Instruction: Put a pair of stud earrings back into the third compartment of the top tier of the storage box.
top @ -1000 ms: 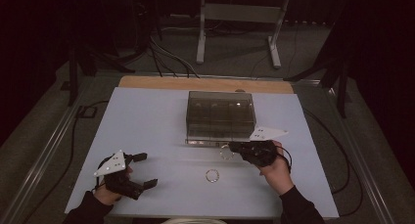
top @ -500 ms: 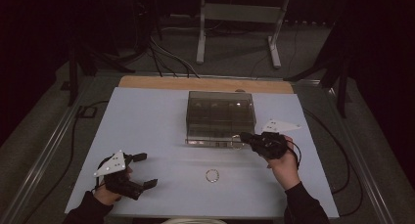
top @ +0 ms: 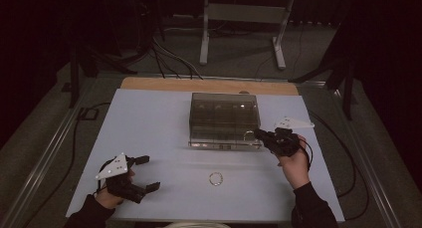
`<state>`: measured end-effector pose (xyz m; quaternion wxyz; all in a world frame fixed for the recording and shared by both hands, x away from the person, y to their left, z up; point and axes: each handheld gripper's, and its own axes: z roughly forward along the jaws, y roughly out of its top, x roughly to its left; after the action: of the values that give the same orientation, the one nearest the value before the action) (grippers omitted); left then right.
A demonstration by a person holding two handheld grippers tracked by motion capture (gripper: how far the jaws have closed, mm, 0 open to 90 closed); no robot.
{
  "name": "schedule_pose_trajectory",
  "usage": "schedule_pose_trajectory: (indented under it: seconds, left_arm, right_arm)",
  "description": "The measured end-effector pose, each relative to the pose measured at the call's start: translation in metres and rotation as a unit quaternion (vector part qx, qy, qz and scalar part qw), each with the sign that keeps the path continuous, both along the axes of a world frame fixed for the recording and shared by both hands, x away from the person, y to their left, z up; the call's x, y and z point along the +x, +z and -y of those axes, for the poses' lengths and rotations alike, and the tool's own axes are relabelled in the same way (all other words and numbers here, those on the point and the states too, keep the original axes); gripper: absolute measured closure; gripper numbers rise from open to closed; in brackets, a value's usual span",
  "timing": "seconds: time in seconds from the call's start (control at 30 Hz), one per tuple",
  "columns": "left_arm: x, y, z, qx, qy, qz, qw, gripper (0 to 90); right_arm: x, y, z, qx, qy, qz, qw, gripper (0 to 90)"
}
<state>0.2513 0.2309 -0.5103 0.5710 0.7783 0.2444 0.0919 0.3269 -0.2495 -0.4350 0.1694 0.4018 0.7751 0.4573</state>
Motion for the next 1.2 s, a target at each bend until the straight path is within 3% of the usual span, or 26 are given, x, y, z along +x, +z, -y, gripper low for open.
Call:
schedule_pose_trajectory:
  seconds: [0.5, 0.77, 0.8, 0.83, 0.87, 0.9, 0.93, 1.2]
  left_arm:
    - [0.000, 0.000, 0.000, -0.001, 0.000, 0.000, 1.0000, 0.5]
    - [0.000, 0.000, 0.000, 0.001, 0.000, 0.000, 1.0000, 0.5]
    - [0.000, 0.000, 0.000, -0.001, 0.000, -0.001, 1.0000, 0.5]
    - [0.000, 0.000, 0.000, -0.001, 0.000, -0.001, 1.0000, 0.5]
    - [0.000, 0.000, 0.000, 0.000, 0.000, 0.000, 1.0000, 0.5]
    - [0.000, 0.000, 0.000, 0.000, 0.000, 0.000, 1.0000, 0.5]
    - [0.000, 0.000, 0.000, 0.000, 0.000, 0.000, 1.0000, 0.5]
    - [0.000, 0.000, 0.000, -0.002, 0.000, -0.001, 1.0000, 0.5]
  right_arm:
    - [0.010, -0.009, 0.000, -0.011, -0.023, -0.018, 0.9995, 85.3]
    - [0.016, -0.011, -0.001, -0.007, -0.026, -0.012, 0.9996, 85.8]
    - [0.016, -0.011, -0.002, -0.007, -0.020, -0.011, 0.9997, 78.3]
    - [0.016, -0.011, -0.002, -0.007, -0.020, -0.011, 0.9997, 78.3]
    - [0.015, -0.011, -0.003, 0.005, -0.021, -0.010, 0.9997, 66.0]
    - [0.015, -0.011, -0.003, 0.005, -0.021, -0.010, 0.9997, 66.0]
    - [0.014, -0.010, -0.004, 0.014, -0.020, -0.008, 0.9997, 55.8]
    - [0.008, -0.001, -0.008, 0.025, -0.012, 0.012, 0.9995, 35.6]
